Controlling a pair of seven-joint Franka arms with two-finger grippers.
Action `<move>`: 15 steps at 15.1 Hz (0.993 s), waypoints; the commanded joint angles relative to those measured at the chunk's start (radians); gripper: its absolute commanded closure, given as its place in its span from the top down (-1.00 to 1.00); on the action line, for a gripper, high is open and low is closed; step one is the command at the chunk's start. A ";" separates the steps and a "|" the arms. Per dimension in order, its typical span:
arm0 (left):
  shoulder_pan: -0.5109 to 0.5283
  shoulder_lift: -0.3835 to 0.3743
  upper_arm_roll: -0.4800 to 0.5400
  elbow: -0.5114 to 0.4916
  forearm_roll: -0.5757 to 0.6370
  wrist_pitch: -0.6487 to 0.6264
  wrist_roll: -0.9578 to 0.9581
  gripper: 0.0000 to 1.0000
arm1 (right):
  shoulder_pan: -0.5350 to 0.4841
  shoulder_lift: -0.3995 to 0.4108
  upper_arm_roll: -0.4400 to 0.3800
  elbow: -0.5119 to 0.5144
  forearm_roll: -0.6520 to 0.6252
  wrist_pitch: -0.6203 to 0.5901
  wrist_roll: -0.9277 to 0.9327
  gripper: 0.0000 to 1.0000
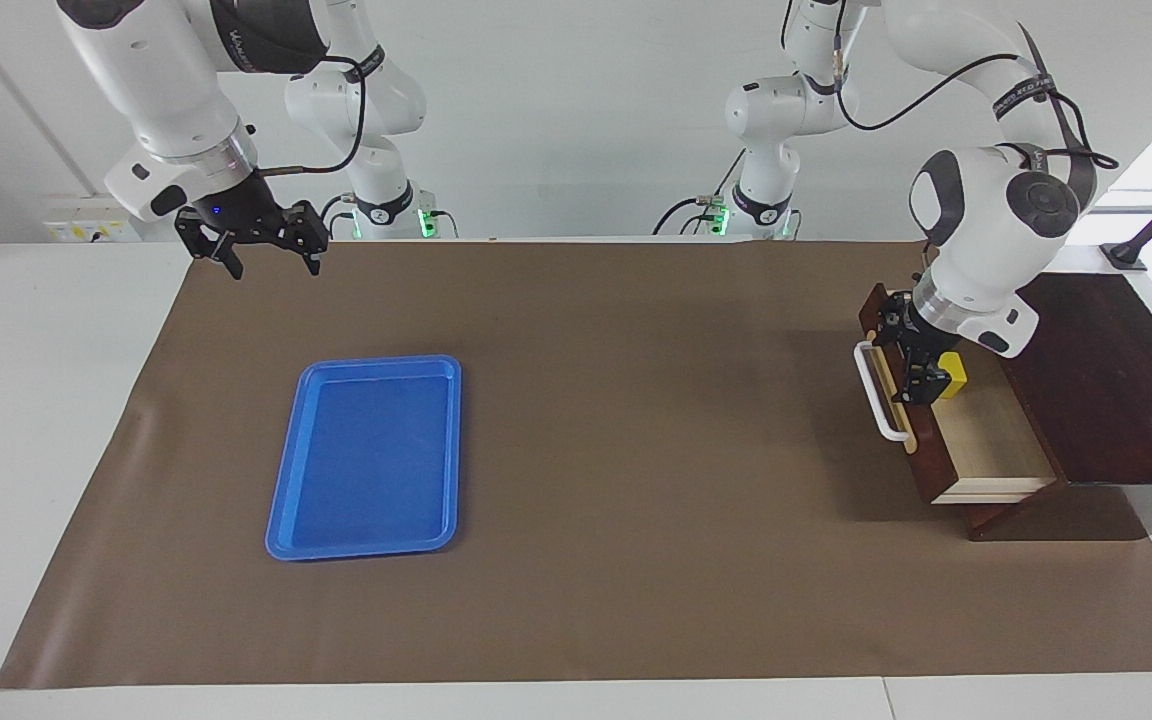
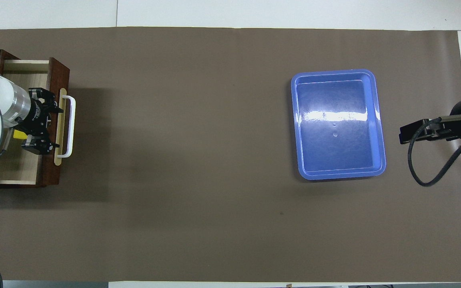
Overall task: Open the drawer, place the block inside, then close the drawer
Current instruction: 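Push the drawer shut with the left gripper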
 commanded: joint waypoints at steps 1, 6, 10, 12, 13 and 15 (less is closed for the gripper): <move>0.051 -0.014 0.002 -0.017 0.073 0.022 0.049 1.00 | -0.005 -0.004 0.002 -0.003 0.018 -0.011 -0.013 1.00; 0.163 -0.014 0.001 -0.017 0.084 0.049 0.150 1.00 | -0.005 -0.004 0.002 -0.003 0.018 -0.011 -0.007 1.00; 0.210 -0.010 0.001 -0.016 0.084 0.069 0.220 1.00 | -0.007 -0.004 0.002 -0.003 0.018 -0.009 -0.005 1.00; 0.184 -0.001 -0.005 0.037 0.085 0.020 0.289 1.00 | -0.007 -0.004 0.002 -0.003 0.018 -0.009 -0.005 1.00; 0.148 -0.001 -0.007 0.070 0.087 -0.036 0.355 1.00 | -0.007 -0.005 0.002 -0.003 0.018 -0.009 -0.005 1.00; 0.123 -0.065 -0.026 0.139 0.006 -0.210 0.704 1.00 | -0.008 -0.005 0.002 -0.003 0.018 -0.011 -0.005 1.00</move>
